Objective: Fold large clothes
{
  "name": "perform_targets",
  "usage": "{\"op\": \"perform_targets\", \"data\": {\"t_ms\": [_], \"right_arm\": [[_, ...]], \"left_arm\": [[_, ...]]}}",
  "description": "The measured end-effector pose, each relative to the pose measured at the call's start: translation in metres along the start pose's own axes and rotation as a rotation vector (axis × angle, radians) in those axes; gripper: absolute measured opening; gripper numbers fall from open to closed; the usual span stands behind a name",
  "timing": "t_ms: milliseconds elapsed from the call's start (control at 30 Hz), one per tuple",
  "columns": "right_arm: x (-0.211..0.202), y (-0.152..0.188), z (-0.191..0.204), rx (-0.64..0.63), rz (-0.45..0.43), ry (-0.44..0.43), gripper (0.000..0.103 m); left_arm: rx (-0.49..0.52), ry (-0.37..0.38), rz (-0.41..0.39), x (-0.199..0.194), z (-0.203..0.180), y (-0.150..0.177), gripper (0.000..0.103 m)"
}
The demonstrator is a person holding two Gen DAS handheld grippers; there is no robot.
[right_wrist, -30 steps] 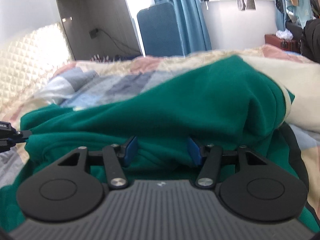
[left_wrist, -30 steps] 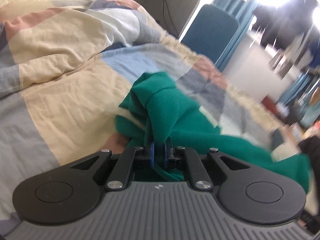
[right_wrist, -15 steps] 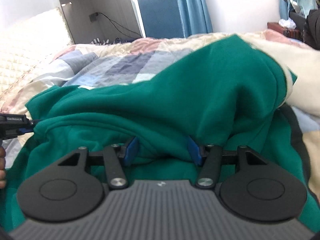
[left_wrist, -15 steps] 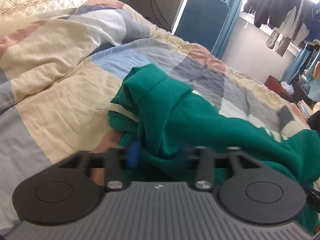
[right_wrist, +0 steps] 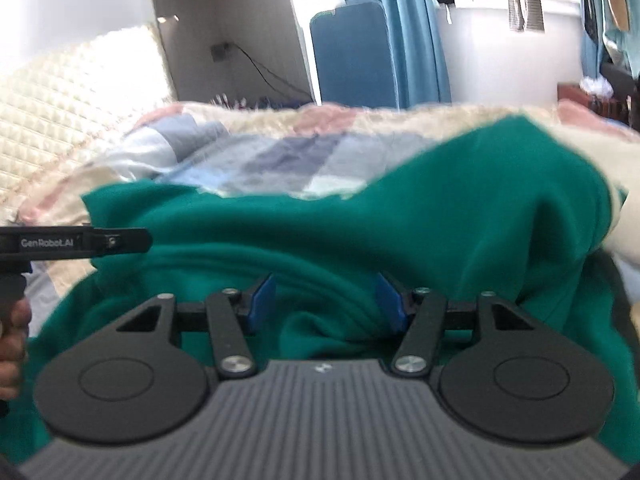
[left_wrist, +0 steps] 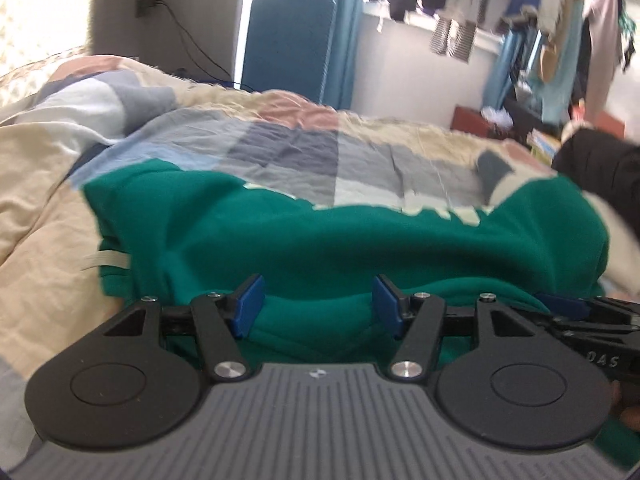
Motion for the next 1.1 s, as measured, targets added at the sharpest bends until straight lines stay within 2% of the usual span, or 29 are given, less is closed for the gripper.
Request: {"op": "perform_targets", "data": {"t_ms": [233,400,533,633,767,867,1033,1100], "right_arm": [[0.027,0.010,0.000,-0.009,0.025,0.024,0.060],[0.029,0.014,0.002,-0.023,0.029,0.031,0.060],[0.024,0.014,0.000,-0.010,0.018,0.019,0.060],[0.015,0.013,-0.002,0.009,0.009,0.006,0.059],[-0.017,0.007,-0.007,0.044,0.005,-0.007,0.058],[-0.045,0.000,-0.013,0.075,-0.002,0.014,0.058],[-0.104,-0.001,-0.027,0.139,-0.012,0.098,0.058],[-0.124,0.002,-0.034,0.145,-0.007,0.130,0.058]], "left_arm": [[0.008,-0.023,0.109,0.049,0.005,0.021,0.065],[0.027,-0.045,0.115,0.059,0.004,0.025,0.065],[0.025,-0.038,0.090,0.053,0.005,0.021,0.065],[0.005,-0.016,0.066,0.029,0.008,0.012,0.065],[-0.023,-0.004,0.029,-0.025,0.024,0.001,0.065],[-0.065,-0.037,0.012,-0.067,0.043,-0.002,0.065],[-0.126,-0.093,0.080,-0.118,0.073,0.017,0.065],[-0.180,-0.102,0.118,-0.131,0.085,0.024,0.065]]}}
Point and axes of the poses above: each gripper's, at about its wrist camera, not at the fingertips, and x roughly the way its jaws point, z to its left, y to its underside, the point moved 7 cm from there along x, roughly the way its jaws point, and after that the axes turned 4 degrees about -z, right-handed, at the moved point
